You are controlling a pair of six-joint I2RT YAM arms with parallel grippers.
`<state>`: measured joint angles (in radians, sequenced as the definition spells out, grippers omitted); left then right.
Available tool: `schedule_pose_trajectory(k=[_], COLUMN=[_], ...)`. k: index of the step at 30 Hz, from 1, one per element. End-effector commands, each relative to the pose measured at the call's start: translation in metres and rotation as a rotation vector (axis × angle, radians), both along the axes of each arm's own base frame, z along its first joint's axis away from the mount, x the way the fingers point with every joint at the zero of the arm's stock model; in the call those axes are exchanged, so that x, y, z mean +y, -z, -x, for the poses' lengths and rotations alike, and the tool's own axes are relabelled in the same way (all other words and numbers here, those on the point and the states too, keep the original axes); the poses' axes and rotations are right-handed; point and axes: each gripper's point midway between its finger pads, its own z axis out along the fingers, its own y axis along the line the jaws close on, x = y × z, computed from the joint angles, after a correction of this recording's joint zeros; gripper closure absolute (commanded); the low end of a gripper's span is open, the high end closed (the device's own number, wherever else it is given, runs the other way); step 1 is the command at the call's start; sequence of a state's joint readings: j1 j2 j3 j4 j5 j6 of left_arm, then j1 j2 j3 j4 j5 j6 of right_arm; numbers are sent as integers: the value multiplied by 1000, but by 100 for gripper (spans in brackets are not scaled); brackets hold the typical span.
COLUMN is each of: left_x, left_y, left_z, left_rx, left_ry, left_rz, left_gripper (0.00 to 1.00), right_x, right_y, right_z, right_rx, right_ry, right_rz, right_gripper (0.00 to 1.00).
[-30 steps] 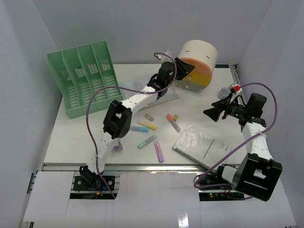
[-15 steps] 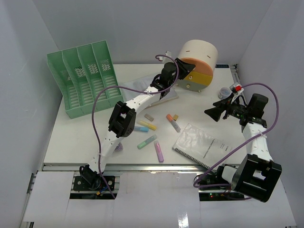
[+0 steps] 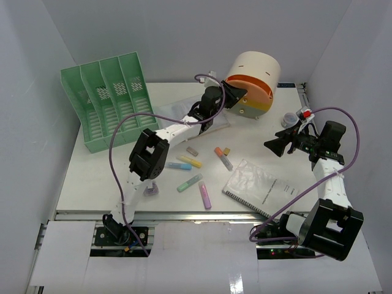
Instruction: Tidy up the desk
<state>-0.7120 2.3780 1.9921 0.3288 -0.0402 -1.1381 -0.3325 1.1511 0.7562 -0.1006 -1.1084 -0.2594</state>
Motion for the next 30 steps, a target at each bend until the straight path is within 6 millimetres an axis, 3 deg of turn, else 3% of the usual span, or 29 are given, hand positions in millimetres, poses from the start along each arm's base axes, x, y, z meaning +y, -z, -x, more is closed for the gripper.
schedule_pose_trajectory(k=[1, 6, 11, 13, 15, 19, 23, 30], left_x=[16, 32, 29, 25, 21, 21, 28, 45], left_y=[-41, -28, -21, -20, -23, -29, -39, -41], left_z=[47, 69, 71, 72, 70, 67, 72, 93], left_rx=[-104, -94, -86, -80, -83, -91, -125, -170], left_ry=[39, 55, 71, 93, 107, 121, 134, 204], left_rz=[-35, -54, -53, -55, -60, -66, -73, -139], left_gripper=[90, 90, 85, 73, 52, 27, 17, 10], right_x=[-3, -5, -7, -8, -7, -6, -2, 18], right_y=[-1, 4, 11, 12, 14, 16, 16, 19], right_z=[-2, -4, -4, -4, -3, -2, 3, 14], right_rx=[-32, -23, -9, -9, -7, -4, -9, -37], right_ry=[2, 9, 14, 10, 5, -7, -44, -153], right_rz=[24, 36, 50, 56, 57, 57, 51, 92], right_gripper=[11, 11, 10, 10, 10, 10, 9, 9])
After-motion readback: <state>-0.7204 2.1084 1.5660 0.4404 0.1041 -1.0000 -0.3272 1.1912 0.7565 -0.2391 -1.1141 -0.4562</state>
